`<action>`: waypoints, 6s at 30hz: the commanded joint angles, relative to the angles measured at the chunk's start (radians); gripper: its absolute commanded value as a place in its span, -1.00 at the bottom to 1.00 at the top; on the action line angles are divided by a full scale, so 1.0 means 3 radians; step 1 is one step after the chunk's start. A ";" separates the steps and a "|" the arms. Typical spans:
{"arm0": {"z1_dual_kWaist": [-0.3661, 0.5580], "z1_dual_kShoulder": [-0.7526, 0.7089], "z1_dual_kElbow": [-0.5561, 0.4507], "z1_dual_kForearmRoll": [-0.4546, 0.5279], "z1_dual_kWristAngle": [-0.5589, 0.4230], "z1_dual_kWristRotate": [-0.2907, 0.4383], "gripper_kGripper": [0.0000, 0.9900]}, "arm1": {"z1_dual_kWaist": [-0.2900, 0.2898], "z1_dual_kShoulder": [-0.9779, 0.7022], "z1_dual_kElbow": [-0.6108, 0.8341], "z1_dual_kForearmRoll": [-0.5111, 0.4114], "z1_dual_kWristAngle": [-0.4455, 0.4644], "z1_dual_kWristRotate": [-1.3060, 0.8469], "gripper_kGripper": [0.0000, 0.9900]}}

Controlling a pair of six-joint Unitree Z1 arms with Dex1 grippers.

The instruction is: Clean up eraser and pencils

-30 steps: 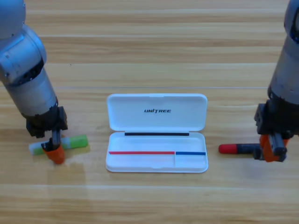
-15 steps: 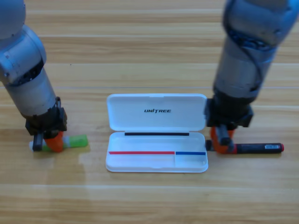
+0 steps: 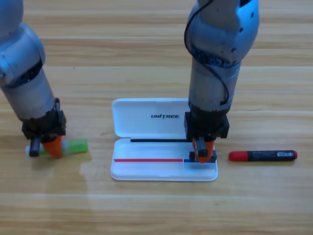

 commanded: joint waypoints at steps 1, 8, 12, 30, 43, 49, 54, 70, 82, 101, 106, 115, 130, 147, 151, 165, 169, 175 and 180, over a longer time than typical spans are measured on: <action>0.0038 -0.0186 -0.0134 0.0216 0.0038 0.0017 -1.00 | 0.0095 0.0248 -0.0028 0.0073 -0.0103 -0.0015 -1.00; 0.0038 -0.0263 -0.0206 0.0359 0.0038 0.0022 -1.00 | 0.0095 0.0253 -0.0048 0.0073 -0.0103 0.0000 -1.00; 0.0038 -0.0299 -0.0206 0.0385 0.0038 0.0022 -1.00 | 0.0095 0.0253 -0.0053 0.0073 -0.0097 0.0010 -1.00; 0.0038 -0.0447 -0.0375 0.0620 0.0033 0.0017 -1.00 | 0.0095 0.0058 0.0013 0.0175 -0.0082 0.0067 0.55; -0.0483 -0.0406 -0.1459 0.1423 -0.0085 -0.0157 -1.00 | -0.0242 -0.0494 0.0622 0.0201 -0.0189 -0.0230 0.63; -0.0887 -0.0176 -0.1796 0.1622 -0.0079 -0.0341 -1.00 | -0.0447 -0.0448 0.0882 -0.0137 -0.0276 -0.0373 0.62; -0.1128 0.0034 -0.1847 0.1622 -0.0100 -0.0443 -1.00 | -0.0631 -0.0453 0.1107 -0.0439 -0.0307 -0.0475 0.62; -0.1347 0.0463 -0.1853 0.1464 -0.0253 -0.0505 -1.00 | -0.0861 -0.0407 0.1455 -0.0766 -0.0256 -0.0639 0.55; -0.1347 0.0734 -0.1822 0.1239 -0.0274 -0.0489 -1.00 | -0.0861 -0.0243 0.1481 -0.0827 -0.0149 -0.0639 0.42; -0.1337 0.0862 -0.1720 0.1106 -0.0187 -0.0464 -1.00 | -0.0861 -0.0494 0.1552 -0.0791 -0.0133 -0.0639 -1.00; -0.1322 0.0852 -0.1684 0.1080 -0.0166 -0.0464 -1.00 | -0.0861 -0.0734 0.1409 -0.0536 -0.0103 -0.0634 -1.00; -0.1312 0.0836 -0.1684 0.1075 -0.0110 -0.0474 -1.00 | -0.0856 -0.0862 0.1373 -0.0428 -0.0092 -0.0624 -1.00; -0.1312 0.0806 -0.1684 0.1075 -0.0033 -0.0541 0.62 | -0.0835 -0.0847 0.1373 -0.0428 -0.0113 -0.0619 -1.00; -0.1312 0.0535 -0.1699 0.1193 0.0018 -0.0622 1.00 | -0.0564 -0.0790 0.1015 -0.0234 -0.0087 -0.0496 -1.00; -0.1312 0.0243 -0.1781 0.1413 -0.0018 -0.0725 1.00 | -0.0385 -0.0601 0.0698 -0.0075 -0.0087 -0.0388 -1.00; -0.0964 -0.0703 -0.1873 0.1965 -0.0125 -0.0663 1.00 | 0.0111 0.0258 -0.0452 0.0349 -0.0097 -0.0123 -1.00; -0.0892 -0.0790 -0.1868 0.2016 -0.0115 -0.0674 1.00 | 0.0151 0.0468 -0.0744 0.0374 -0.0128 -0.0092 -1.00; -0.0877 -0.0825 -0.1781 0.2021 -0.0033 -0.0684 1.00 | 0.0157 0.0693 -0.1081 0.0426 -0.0174 -0.0077 -1.00; -0.0862 -0.0831 -0.1755 0.2001 -0.0023 -0.0704 1.00 | 0.0157 0.0769 -0.1168 0.0426 -0.0210 -0.0077 -1.00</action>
